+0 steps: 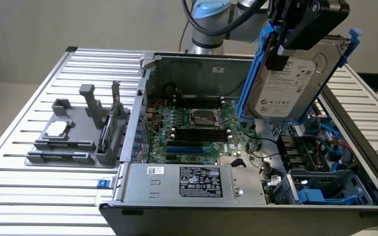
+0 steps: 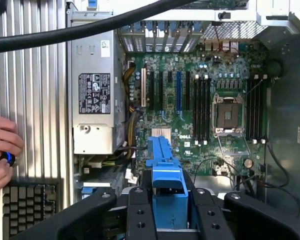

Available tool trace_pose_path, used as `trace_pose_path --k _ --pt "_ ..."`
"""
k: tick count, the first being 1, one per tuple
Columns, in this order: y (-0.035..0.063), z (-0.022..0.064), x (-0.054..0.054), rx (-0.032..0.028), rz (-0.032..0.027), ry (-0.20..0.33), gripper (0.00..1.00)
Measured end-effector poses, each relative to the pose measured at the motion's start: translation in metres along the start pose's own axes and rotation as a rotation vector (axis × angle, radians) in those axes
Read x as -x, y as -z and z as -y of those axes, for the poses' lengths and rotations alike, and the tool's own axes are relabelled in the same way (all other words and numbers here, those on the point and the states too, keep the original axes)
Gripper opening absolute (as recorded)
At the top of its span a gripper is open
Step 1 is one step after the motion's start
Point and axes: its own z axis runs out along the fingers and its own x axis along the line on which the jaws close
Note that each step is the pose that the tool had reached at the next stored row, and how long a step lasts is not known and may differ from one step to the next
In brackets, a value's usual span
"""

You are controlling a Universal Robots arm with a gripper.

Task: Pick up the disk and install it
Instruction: 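Pick up the disk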

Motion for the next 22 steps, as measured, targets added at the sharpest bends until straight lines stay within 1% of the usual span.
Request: trace_pose_path --k 13,22 --pt "0.0007 0.0088 -0.032 0.003 0.0003 0.0 0.33" --pt "0.0014 0.0201 -0.05 0.004 0.0003 0.0 0.33"
